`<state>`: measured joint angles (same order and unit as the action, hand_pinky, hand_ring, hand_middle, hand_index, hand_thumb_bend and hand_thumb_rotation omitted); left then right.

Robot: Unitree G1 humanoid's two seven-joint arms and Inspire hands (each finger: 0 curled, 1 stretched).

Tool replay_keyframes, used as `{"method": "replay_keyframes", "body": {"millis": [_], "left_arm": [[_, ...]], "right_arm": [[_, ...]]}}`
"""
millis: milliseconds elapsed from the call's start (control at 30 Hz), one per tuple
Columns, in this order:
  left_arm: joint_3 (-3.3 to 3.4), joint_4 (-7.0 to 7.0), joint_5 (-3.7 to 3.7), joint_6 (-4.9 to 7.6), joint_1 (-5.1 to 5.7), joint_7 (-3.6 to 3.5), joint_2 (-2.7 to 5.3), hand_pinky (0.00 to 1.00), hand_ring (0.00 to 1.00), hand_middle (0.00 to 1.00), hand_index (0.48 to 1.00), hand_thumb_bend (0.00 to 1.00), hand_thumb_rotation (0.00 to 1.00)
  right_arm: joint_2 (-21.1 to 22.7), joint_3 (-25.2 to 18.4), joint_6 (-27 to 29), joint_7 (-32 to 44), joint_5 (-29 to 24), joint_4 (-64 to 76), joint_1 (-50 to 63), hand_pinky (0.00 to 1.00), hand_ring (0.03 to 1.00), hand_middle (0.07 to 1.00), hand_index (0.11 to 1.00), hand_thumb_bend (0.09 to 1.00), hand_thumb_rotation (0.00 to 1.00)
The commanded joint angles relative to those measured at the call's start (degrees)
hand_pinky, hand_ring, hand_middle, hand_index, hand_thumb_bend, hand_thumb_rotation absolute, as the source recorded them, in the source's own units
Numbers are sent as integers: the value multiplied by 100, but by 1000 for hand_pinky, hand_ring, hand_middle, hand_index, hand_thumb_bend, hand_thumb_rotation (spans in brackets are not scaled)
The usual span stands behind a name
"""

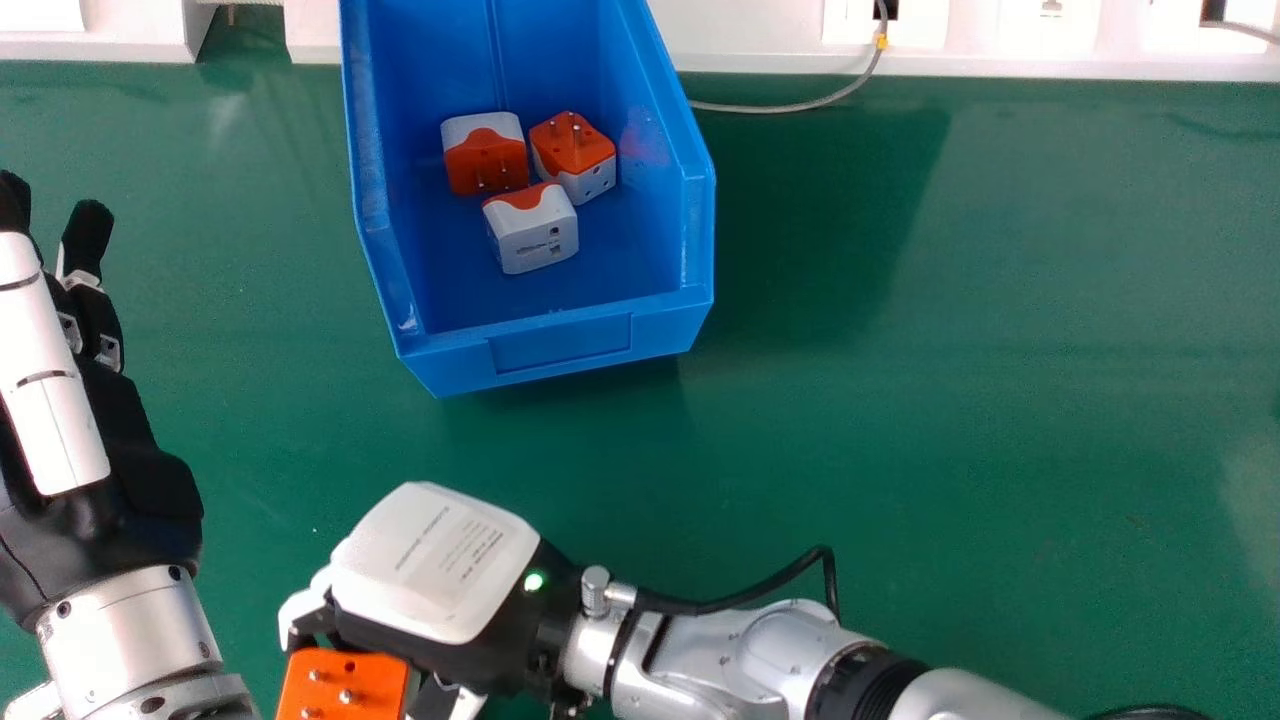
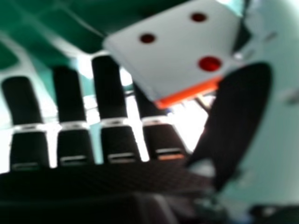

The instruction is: Pick all objects and put in blue box

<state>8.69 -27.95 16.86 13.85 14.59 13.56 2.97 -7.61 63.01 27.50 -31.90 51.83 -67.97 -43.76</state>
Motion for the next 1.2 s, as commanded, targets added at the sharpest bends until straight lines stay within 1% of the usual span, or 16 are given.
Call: {"method": "replay_keyframes", "body": {"millis": [0,133,200,267,400,467,533,633,667,733,800,867,967,1033,1167], "left_arm": [[6,-96,-27,115,-104,6,256,909,994,1000,1000,654,712],[-10,-92,-40,125,-87,-10,247,913,999,1000,1000,651,725],[-10,-94,-67,102,-85,14,248,911,997,1000,1000,651,729],[-3,-79,-82,102,-86,14,234,910,997,1000,1000,646,739],[8,-52,-35,140,-84,-17,228,910,997,1000,1000,644,741],[14,-47,-23,150,-79,-19,231,912,998,1000,1000,644,742],[15,-43,-39,157,-69,-12,231,913,999,1000,1000,648,738],[6,-33,-46,189,-43,-41,217,913,1000,1000,1000,649,737],[-1,-39,-63,193,-32,-38,221,914,1000,1000,1000,649,737],[-21,-60,-69,200,-4,-37,238,915,1000,1000,1000,647,746],[-37,-77,-96,179,18,-18,248,915,1000,1000,1000,646,748],[-51,-104,-129,150,43,9,256,915,1000,1000,1000,646,748],[-62,-114,-184,100,46,47,247,915,998,1000,1000,645,750],[-63,-95,-180,108,35,38,234,914,995,1000,1000,642,756],[-52,-76,-122,75,0,45,235,919,993,1000,1000,636,757]], "right_arm": [[-110,-107,-230,268,131,-345,-297,303,403,481,519,517,0],[-69,-130,-173,55,216,-345,-275,306,397,491,510,517,0],[-63,-134,-215,26,253,-359,-273,302,397,490,519,516,0],[-51,-154,-223,-33,276,-367,-273,302,399,488,523,516,0],[2,-241,-226,-153,252,-365,-300,303,399,488,523,516,0],[40,-333,-266,-110,185,-342,-317,301,408,496,524,511,0],[134,-525,-224,55,40,-271,-336,296,430,519,524,499,0],[371,-925,-94,262,-216,-76,-312,297,433,523,524,498,0],[464,-1061,-92,356,-282,24,-288,303,436,521,527,497,0],[682,-1350,-20,595,-441,307,-196,306,428,515,541,494,0],[1069,-1757,265,863,-767,871,70,308,427,514,543,494,0],[1345,-2011,326,1124,-953,1441,344,308,427,514,543,494,0],[1805,-2379,372,1383,-1223,2465,951,312,426,513,541,493,0],[1979,-2573,249,1636,-1355,2922,1233,321,427,514,532,494,0],[2128,-2955,37,1988,-1510,3447,1527,342,431,523,504,496,0]]}}
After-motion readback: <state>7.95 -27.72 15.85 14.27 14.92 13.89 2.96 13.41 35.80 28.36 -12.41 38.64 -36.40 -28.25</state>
